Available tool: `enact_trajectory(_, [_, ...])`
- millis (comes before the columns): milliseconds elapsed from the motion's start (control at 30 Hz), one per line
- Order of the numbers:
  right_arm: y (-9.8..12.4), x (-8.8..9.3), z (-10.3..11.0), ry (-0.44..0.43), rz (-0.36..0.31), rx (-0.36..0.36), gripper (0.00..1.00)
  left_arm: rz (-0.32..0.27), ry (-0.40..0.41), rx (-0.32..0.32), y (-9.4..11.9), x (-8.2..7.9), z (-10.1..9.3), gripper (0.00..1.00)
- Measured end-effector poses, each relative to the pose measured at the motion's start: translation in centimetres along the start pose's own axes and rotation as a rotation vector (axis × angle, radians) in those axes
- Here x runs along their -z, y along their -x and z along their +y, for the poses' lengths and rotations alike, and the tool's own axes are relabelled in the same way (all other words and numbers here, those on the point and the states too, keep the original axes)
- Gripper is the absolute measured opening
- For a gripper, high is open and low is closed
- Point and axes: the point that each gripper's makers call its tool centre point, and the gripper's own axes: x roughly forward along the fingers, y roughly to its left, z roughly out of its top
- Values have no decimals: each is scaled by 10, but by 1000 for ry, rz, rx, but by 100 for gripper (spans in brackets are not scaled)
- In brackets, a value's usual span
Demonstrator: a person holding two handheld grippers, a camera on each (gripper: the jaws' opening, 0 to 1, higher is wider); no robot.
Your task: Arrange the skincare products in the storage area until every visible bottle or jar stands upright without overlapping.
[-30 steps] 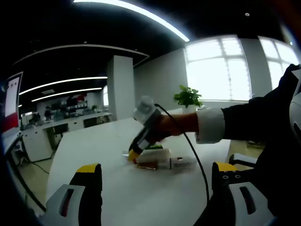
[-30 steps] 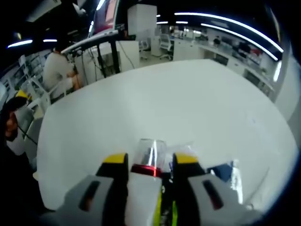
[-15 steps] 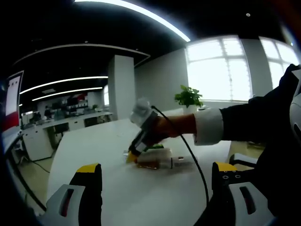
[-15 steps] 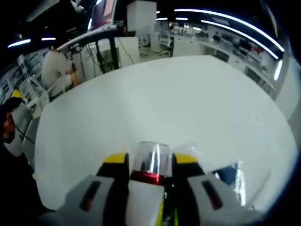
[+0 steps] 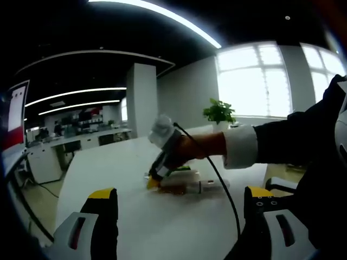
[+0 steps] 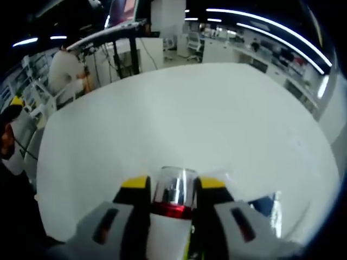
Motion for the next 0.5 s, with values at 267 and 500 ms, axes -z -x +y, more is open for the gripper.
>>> enact_trajectory(267, [3, -3, 5, 5, -7, -27, 28, 1, 4, 2, 0, 1, 1, 98])
enact_trajectory(500, [7, -6, 8, 23, -13, -41, 27, 0, 7, -1, 0, 1, 2, 98])
